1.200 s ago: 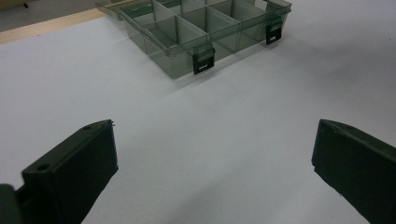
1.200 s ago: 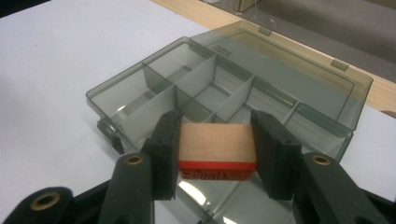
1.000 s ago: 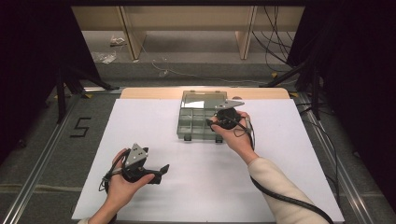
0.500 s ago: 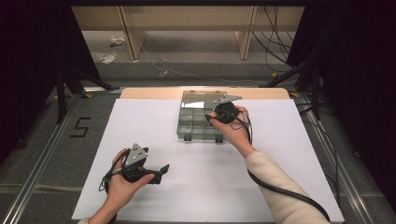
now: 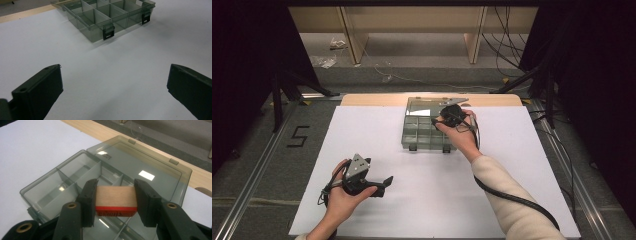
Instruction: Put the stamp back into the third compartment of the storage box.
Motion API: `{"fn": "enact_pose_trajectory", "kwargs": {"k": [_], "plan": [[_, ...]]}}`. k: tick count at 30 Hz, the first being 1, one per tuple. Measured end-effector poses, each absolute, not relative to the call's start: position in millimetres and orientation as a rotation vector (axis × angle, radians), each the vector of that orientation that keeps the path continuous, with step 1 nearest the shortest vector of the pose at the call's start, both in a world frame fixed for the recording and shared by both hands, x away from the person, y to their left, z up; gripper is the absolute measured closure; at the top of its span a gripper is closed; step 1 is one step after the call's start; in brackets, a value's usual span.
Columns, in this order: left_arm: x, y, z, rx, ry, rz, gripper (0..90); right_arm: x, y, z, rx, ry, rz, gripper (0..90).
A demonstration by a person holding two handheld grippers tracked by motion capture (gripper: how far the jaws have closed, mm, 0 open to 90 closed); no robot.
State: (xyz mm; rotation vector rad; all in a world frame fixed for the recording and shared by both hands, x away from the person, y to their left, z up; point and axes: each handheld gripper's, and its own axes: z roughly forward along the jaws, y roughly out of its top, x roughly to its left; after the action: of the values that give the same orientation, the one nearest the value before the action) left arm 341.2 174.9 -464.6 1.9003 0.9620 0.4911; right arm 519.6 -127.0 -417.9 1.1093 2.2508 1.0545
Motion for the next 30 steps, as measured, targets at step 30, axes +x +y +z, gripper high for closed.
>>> {"fn": "enact_pose_trajectory", "kwargs": {"k": [30], "plan": [[341.7, 175.3, -464.9, 1.898, 0.959, 0.484, 0.0, 545.3, -118.4, -428.9, 1.166, 2.263, 1.012, 56.0]]}}
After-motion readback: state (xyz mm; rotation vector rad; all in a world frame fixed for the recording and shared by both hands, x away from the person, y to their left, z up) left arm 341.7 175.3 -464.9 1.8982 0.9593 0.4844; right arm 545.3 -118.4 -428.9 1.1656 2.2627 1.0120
